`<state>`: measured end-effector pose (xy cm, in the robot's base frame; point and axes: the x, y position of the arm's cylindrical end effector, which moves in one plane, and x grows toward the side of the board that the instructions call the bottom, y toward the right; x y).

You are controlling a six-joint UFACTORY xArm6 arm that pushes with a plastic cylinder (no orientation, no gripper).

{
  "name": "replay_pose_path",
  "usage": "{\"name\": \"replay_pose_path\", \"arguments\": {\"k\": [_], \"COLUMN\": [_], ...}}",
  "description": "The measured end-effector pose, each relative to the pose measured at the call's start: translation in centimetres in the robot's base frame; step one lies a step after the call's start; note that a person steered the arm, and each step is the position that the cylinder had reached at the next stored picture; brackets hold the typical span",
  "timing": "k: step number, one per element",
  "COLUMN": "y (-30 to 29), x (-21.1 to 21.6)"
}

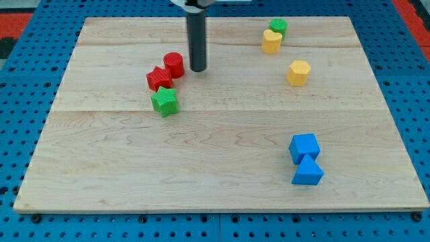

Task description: Slightly push the green star to the bottom of the red star

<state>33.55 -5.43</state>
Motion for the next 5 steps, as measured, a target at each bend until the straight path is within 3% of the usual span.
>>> {"name": "replay_pose_path", "arguments": {"k": [1, 2, 3, 5], "y": [-3.1, 0.9, 1.8, -0.1], "x": [0.0, 1.9, 7.3, 7.4]}}
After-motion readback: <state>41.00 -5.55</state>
